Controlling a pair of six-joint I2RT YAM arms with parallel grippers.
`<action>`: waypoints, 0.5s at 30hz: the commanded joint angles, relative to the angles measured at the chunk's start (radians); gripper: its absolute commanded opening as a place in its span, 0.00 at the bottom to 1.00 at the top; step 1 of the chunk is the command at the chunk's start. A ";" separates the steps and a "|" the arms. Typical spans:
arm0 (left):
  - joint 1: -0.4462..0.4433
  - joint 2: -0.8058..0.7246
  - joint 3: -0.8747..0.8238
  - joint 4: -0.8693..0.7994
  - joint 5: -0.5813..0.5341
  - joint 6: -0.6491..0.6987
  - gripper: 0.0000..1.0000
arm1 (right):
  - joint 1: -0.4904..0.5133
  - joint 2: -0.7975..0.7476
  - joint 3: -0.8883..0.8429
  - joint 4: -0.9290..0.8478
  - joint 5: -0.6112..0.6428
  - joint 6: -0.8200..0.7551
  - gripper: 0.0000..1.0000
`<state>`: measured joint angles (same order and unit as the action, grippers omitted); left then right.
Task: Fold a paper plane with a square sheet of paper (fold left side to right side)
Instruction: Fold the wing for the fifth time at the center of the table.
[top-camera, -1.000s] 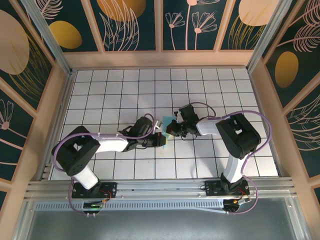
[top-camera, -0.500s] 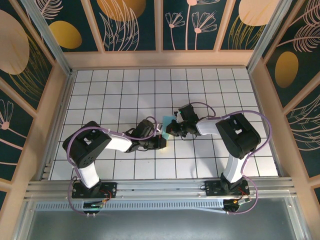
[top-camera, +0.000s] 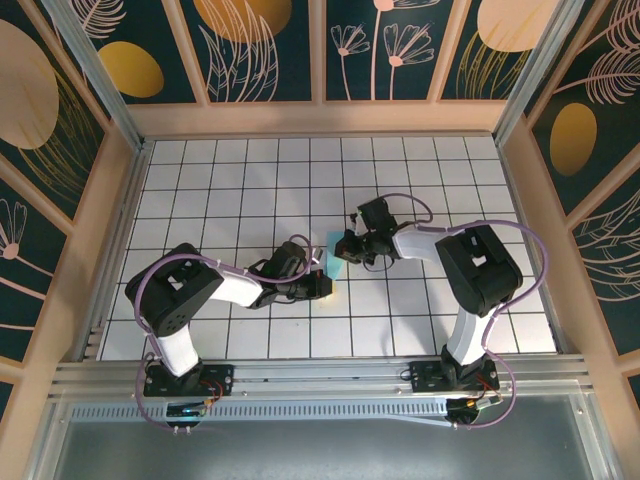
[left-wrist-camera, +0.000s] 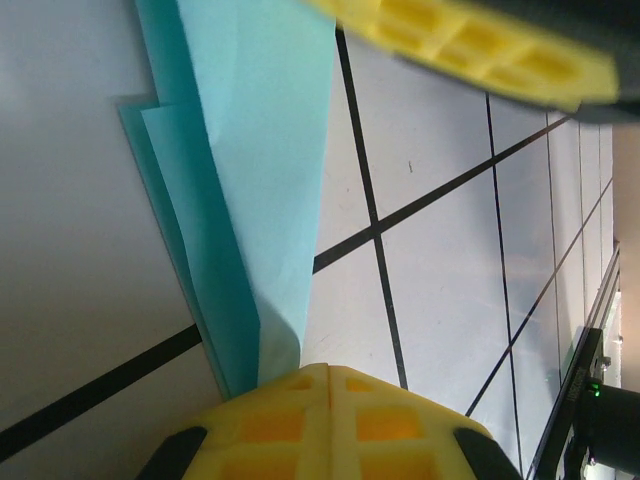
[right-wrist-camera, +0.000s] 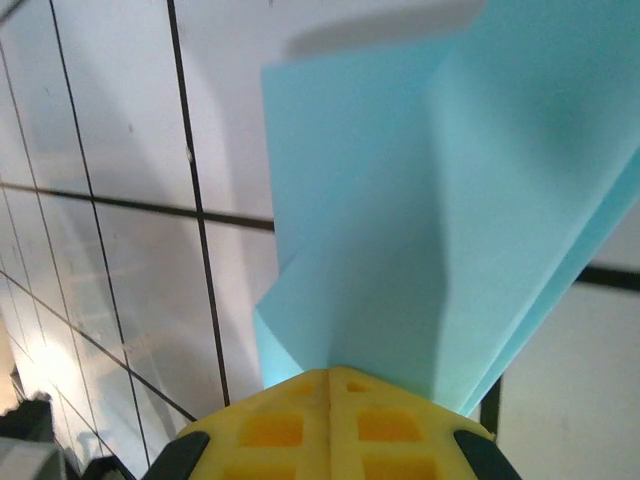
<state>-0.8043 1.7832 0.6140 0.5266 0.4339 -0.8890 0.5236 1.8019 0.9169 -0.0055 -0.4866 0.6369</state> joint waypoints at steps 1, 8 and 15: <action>-0.008 0.024 -0.026 -0.076 -0.040 -0.002 0.00 | -0.020 0.020 0.030 -0.015 0.016 -0.026 0.00; -0.009 0.011 -0.025 -0.068 -0.033 -0.009 0.00 | -0.033 0.080 0.046 -0.015 0.018 -0.040 0.00; -0.006 -0.063 0.055 -0.085 -0.004 -0.025 0.00 | -0.033 0.093 -0.009 -0.030 0.038 -0.028 0.00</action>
<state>-0.8059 1.7607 0.6224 0.4881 0.4297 -0.9009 0.4942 1.8641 0.9436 0.0006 -0.4915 0.6224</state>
